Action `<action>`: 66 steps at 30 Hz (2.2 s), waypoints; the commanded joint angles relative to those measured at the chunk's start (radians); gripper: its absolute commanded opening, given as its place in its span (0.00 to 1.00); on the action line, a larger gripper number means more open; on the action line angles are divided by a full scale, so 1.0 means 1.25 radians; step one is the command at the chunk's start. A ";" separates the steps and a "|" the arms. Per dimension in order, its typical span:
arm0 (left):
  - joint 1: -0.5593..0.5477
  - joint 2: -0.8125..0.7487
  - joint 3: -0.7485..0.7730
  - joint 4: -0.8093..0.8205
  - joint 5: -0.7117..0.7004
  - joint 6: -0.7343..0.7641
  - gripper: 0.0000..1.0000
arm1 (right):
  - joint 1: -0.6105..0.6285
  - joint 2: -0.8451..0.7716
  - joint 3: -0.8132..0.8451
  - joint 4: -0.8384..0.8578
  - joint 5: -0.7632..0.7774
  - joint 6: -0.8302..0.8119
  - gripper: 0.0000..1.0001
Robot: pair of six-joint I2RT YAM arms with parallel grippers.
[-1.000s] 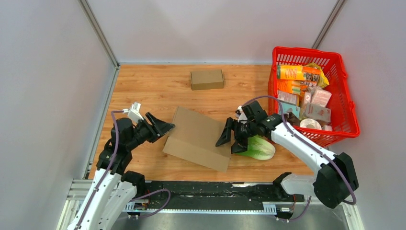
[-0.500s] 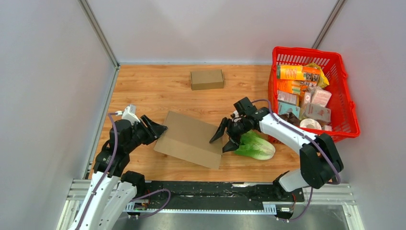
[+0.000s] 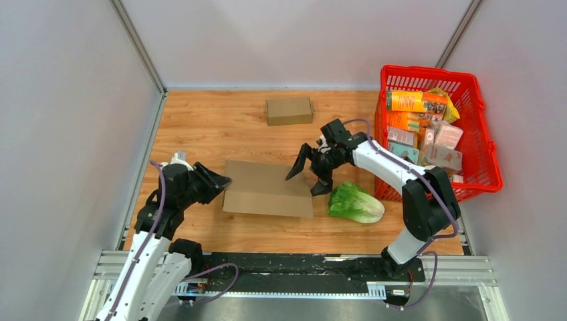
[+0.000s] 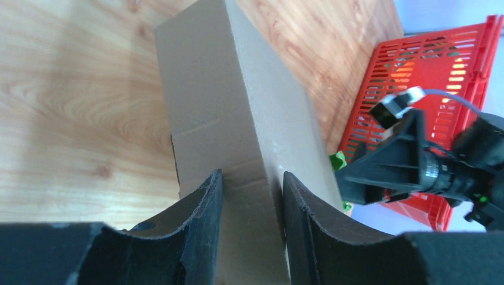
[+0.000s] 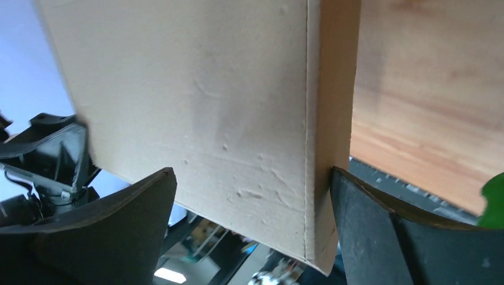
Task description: Fold the paper box
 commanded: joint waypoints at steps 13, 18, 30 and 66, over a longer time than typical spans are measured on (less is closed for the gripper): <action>-0.028 0.022 -0.073 0.087 0.297 -0.307 0.09 | 0.070 -0.020 0.169 0.283 -0.187 0.034 0.79; -0.002 0.006 -0.072 0.125 0.311 -0.365 0.17 | 0.061 -0.045 0.164 0.292 -0.184 0.122 0.79; 0.056 0.100 -0.030 0.173 0.237 -0.166 0.38 | 0.038 -0.006 0.065 0.249 -0.040 -0.126 0.88; -0.061 -0.003 -0.207 0.085 -0.020 0.346 0.70 | 0.102 -0.179 -0.338 0.562 0.231 -0.696 0.93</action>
